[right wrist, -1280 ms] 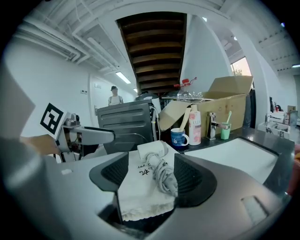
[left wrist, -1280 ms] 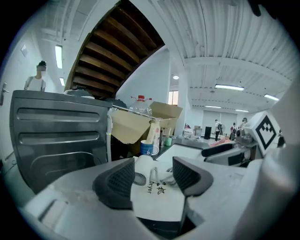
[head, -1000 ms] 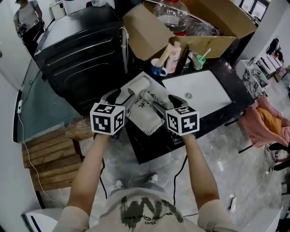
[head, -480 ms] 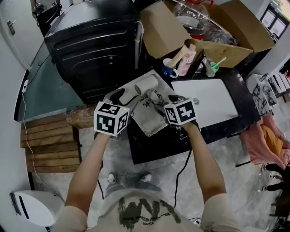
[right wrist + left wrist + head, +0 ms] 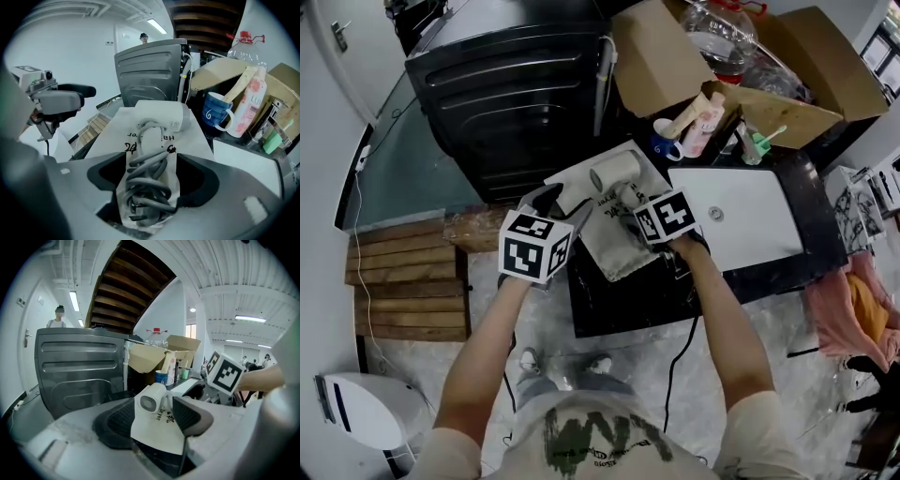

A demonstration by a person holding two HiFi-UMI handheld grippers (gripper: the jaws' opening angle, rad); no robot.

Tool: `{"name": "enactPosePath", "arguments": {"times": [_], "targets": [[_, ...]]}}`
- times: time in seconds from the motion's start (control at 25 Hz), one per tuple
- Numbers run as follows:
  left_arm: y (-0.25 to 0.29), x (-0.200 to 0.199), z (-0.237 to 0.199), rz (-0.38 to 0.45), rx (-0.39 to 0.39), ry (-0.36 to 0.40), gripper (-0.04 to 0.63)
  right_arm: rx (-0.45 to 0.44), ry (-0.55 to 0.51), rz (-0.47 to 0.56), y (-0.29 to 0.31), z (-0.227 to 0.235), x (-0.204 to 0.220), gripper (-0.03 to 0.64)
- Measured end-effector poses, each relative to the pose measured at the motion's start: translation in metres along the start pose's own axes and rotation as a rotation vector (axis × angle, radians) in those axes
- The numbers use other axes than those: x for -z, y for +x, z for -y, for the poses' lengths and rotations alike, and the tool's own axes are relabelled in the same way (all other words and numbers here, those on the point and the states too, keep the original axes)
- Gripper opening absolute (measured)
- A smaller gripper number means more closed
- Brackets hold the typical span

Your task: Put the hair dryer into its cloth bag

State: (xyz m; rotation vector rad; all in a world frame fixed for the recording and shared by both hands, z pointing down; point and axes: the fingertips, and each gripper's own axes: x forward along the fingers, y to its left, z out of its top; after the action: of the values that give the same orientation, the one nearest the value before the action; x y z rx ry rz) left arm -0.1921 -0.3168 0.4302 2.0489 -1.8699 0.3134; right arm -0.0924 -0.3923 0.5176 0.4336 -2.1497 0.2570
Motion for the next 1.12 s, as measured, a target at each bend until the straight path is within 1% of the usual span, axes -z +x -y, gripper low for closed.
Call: {"name": "enactPosePath", "arguments": {"times": [0.24, 0.36, 0.4, 0.56, 0.84, 1.12], "targets": [[0.001, 0.005, 0.001, -0.011, -0.012, -0.002, 0.264, -0.016, 0.004, -0.055, 0.016, 0.000, 0.006, 0.337], [0.002, 0.007, 0.001, -0.021, -0.016, 0.001, 0.264, -0.050, 0.018, -0.070, 0.019, -0.003, 0.008, 0.300], [0.001, 0.008, 0.000, -0.024, -0.019, 0.001, 0.264, -0.058, 0.013, -0.073, 0.020, -0.004, 0.008, 0.297], [0.000, 0.009, 0.000, -0.026, -0.027, 0.000, 0.264, -0.064, -0.008, -0.078, 0.020, -0.006, 0.008, 0.263], [-0.004, 0.008, 0.001, -0.026, -0.039, 0.002, 0.264, -0.062, 0.026, -0.038, 0.013, -0.005, 0.003, 0.244], [-0.007, 0.006, 0.012, -0.028, -0.033, 0.011, 0.264, -0.078, 0.020, 0.037, -0.011, -0.012, -0.008, 0.242]]}}
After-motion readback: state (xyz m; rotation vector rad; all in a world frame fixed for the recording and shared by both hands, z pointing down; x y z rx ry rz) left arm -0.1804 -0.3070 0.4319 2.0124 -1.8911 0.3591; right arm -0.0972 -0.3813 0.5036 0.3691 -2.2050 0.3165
